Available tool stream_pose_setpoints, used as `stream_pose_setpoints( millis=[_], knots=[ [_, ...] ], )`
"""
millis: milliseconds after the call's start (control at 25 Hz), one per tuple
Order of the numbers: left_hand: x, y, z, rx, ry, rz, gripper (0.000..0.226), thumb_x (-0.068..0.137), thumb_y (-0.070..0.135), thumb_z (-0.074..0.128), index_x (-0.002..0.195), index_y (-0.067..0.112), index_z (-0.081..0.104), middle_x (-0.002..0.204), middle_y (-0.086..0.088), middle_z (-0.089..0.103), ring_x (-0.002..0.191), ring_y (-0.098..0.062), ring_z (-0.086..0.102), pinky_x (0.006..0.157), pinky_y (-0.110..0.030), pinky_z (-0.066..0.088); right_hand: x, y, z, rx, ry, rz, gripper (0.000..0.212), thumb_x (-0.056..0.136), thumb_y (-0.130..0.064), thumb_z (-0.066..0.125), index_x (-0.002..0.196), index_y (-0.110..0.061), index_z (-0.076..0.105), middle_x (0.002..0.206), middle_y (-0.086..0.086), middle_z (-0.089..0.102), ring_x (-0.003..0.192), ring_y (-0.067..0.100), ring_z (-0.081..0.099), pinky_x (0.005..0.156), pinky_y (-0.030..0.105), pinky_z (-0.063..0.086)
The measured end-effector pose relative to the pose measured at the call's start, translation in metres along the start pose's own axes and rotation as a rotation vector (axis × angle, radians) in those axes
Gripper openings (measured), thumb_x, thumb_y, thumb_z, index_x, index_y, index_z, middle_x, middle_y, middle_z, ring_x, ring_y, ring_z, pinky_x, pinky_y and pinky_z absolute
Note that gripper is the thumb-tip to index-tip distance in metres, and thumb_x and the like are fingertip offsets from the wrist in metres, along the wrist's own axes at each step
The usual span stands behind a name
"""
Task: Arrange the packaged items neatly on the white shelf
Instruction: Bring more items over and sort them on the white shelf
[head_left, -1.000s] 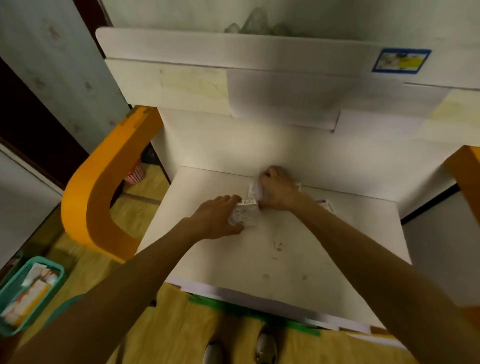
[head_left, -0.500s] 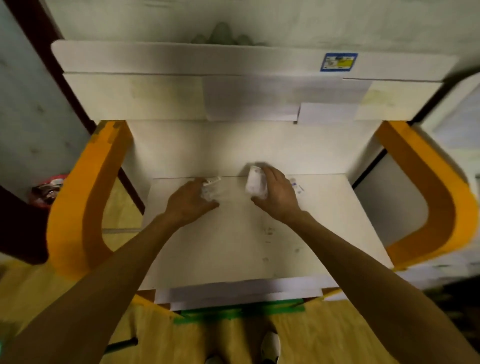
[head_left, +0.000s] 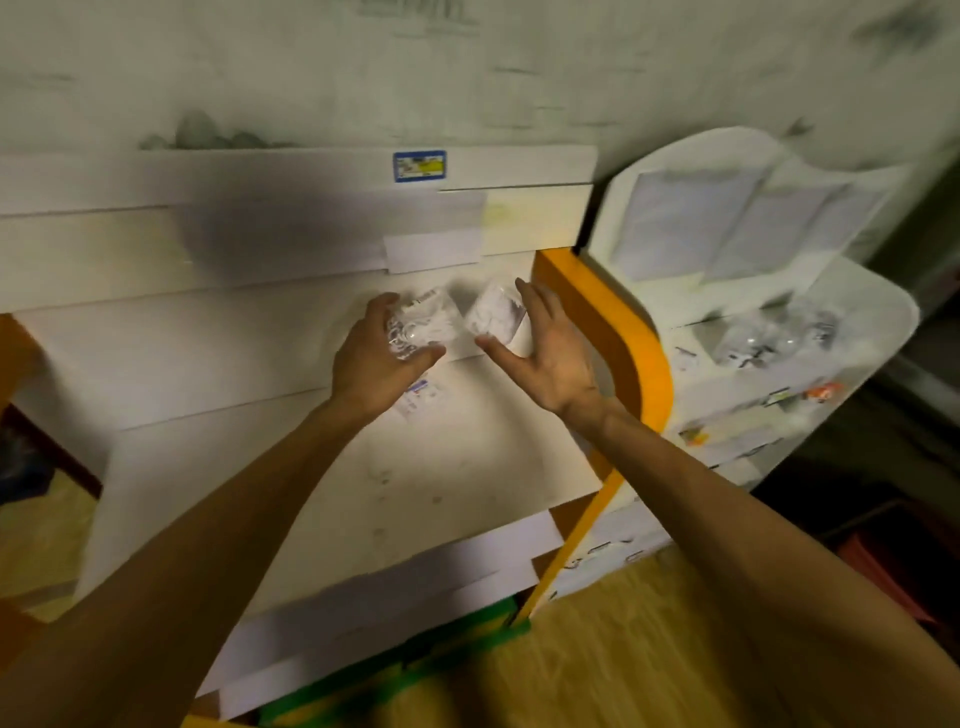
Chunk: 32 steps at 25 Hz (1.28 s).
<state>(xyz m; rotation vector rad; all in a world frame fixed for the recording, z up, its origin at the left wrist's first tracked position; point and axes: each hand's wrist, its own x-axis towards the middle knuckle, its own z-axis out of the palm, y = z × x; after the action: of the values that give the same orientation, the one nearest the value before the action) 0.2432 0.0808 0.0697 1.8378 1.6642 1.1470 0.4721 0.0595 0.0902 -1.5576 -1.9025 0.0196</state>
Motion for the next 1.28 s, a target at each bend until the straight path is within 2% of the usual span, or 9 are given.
stream_pose_setpoints(
  millis=[200, 400, 520, 600, 680, 760, 920, 1080, 1280],
  knots=[
    [-0.009, 0.108, 0.074, -0.034, 0.083, 0.131, 0.078, 0.070, 0.063, 0.079, 0.130, 0.025, 0.047, 0.123, 0.005, 0.064, 0.106, -0.014, 0.063, 0.088, -0.030, 0.054, -0.019, 0.076, -0.092, 0.047, 0.146, -0.020, 0.085, 0.086, -0.071, 0.058, 0.153, -0.023, 0.034, 0.153, -0.002, 0.039, 0.133, 0.017, 0.047, 0.098, 0.034, 0.050],
    [-0.018, 0.205, 0.162, -0.058, -0.045, 0.276, 0.076, 0.067, 0.064, 0.081, 0.127, 0.028, 0.052, 0.117, 0.011, 0.064, 0.100, -0.006, 0.062, 0.082, -0.023, 0.053, -0.073, 0.191, -0.154, 0.121, 0.255, 0.162, 0.086, 0.083, -0.069, 0.064, 0.150, -0.023, 0.038, 0.150, -0.003, 0.042, 0.131, 0.016, 0.048, 0.100, 0.039, 0.051],
    [-0.033, 0.247, 0.221, -0.073, -0.123, 0.312, 0.074, 0.067, 0.053, 0.085, 0.128, 0.029, 0.052, 0.123, 0.012, 0.058, 0.103, -0.003, 0.060, 0.084, -0.022, 0.054, -0.108, 0.251, -0.180, 0.007, 0.189, 0.209, 0.090, 0.081, -0.067, 0.067, 0.152, -0.021, 0.034, 0.153, 0.000, 0.040, 0.134, 0.020, 0.047, 0.103, 0.039, 0.048],
    [-0.046, 0.264, 0.255, -0.004, -0.158, 0.352, 0.074, 0.070, 0.047, 0.085, 0.132, 0.025, 0.051, 0.128, 0.006, 0.055, 0.110, -0.012, 0.060, 0.090, -0.027, 0.052, -0.122, 0.281, -0.195, -0.056, 0.103, 0.223, 0.092, 0.082, -0.063, 0.069, 0.154, -0.019, 0.031, 0.156, 0.003, 0.037, 0.138, 0.022, 0.042, 0.104, 0.038, 0.044],
    [-0.053, 0.276, 0.283, 0.099, -0.219, 0.360, 0.075, 0.074, 0.046, 0.082, 0.136, 0.020, 0.049, 0.133, 0.001, 0.054, 0.114, -0.020, 0.059, 0.091, -0.029, 0.048, -0.133, 0.312, -0.206, -0.083, 0.022, 0.246, 0.094, 0.082, -0.058, 0.070, 0.155, -0.017, 0.027, 0.158, 0.004, 0.033, 0.140, 0.024, 0.040, 0.105, 0.040, 0.045],
    [-0.055, 0.283, 0.302, 0.208, -0.269, 0.344, 0.072, 0.077, 0.052, 0.077, 0.135, 0.021, 0.049, 0.132, 0.001, 0.057, 0.111, -0.022, 0.060, 0.085, -0.030, 0.046, -0.141, 0.340, -0.205, -0.098, -0.076, 0.259, 0.094, 0.081, -0.051, 0.072, 0.156, -0.017, 0.025, 0.158, 0.004, 0.031, 0.141, 0.026, 0.039, 0.103, 0.043, 0.047],
    [-0.041, 0.272, 0.331, 0.367, -0.345, 0.265, 0.058, 0.065, 0.060, 0.067, 0.110, 0.027, 0.053, 0.104, 0.006, 0.064, 0.088, -0.021, 0.066, 0.067, -0.030, 0.051, -0.144, 0.374, -0.177, -0.060, -0.199, 0.331, 0.095, 0.079, -0.043, 0.075, 0.155, -0.019, 0.024, 0.158, 0.002, 0.030, 0.138, 0.027, 0.042, 0.100, 0.041, 0.046],
    [-0.016, 0.245, 0.367, 0.422, -0.361, 0.148, 0.069, 0.062, 0.071, 0.065, 0.114, 0.027, 0.053, 0.110, 0.005, 0.066, 0.090, -0.020, 0.068, 0.076, -0.036, 0.061, -0.124, 0.403, -0.148, -0.025, -0.251, 0.384, 0.095, 0.080, -0.042, 0.075, 0.156, -0.019, 0.022, 0.157, 0.003, 0.030, 0.137, 0.027, 0.043, 0.101, 0.041, 0.047],
    [0.025, 0.234, 0.409, 0.342, -0.280, 0.035, 0.063, 0.073, 0.050, 0.076, 0.124, 0.018, 0.055, 0.120, -0.003, 0.062, 0.105, -0.029, 0.063, 0.083, -0.034, 0.052, -0.082, 0.437, -0.114, -0.029, -0.327, 0.397, 0.098, 0.081, -0.046, 0.076, 0.156, -0.017, 0.021, 0.156, 0.006, 0.034, 0.135, 0.029, 0.046, 0.103, 0.040, 0.045]
  ],
)
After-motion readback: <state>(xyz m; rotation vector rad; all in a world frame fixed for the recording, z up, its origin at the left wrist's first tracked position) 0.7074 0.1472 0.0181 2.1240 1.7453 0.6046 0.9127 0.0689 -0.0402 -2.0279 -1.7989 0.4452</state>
